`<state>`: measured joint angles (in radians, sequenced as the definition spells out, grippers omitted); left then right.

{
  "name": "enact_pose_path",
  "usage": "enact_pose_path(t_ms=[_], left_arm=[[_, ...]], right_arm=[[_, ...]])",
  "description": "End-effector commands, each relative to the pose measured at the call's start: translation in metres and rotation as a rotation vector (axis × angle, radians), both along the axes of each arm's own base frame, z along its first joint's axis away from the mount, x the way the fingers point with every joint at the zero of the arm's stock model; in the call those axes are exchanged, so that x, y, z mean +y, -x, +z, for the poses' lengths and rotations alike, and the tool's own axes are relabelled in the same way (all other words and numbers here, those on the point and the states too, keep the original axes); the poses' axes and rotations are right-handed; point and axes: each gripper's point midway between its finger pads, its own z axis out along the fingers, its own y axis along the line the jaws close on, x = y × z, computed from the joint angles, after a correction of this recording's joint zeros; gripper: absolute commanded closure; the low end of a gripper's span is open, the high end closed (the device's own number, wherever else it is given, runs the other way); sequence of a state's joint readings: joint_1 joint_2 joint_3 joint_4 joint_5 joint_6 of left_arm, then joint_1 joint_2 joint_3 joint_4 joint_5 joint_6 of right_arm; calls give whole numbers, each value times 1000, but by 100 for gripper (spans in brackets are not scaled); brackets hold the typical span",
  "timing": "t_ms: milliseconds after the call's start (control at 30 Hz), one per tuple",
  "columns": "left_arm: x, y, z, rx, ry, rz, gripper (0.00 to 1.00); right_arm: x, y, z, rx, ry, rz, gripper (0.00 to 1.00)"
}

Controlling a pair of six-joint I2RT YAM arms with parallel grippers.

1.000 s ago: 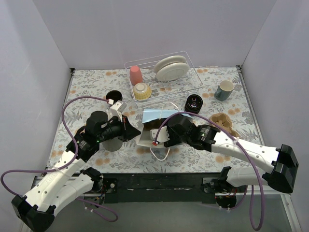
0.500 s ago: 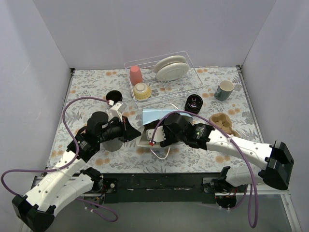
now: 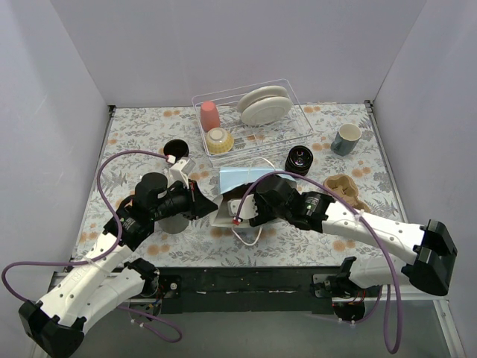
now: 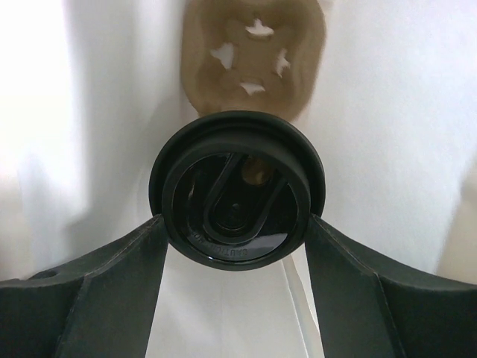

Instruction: Pack the takeout coffee

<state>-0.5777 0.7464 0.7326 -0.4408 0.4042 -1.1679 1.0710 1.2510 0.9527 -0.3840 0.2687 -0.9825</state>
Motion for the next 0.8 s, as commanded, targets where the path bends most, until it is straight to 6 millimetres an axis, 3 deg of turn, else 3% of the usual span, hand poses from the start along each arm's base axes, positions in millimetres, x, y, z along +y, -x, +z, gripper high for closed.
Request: enact_pose_path(t_ms=[0, 233, 533, 767], left_arm=[[3, 0, -5, 6, -8, 8, 100], [2, 1, -3, -2, 9, 13, 100], [0, 1, 0, -5, 25, 4, 100], [-3, 4, 4, 10, 61, 1, 100]], right_arm=[[-12, -8, 28, -101, -38, -12, 55], [-32, -9, 23, -88, 16, -38, 55], [-20, -14, 10, -93, 58, 7, 55], [-22, -18, 6, -101, 77, 13, 55]])
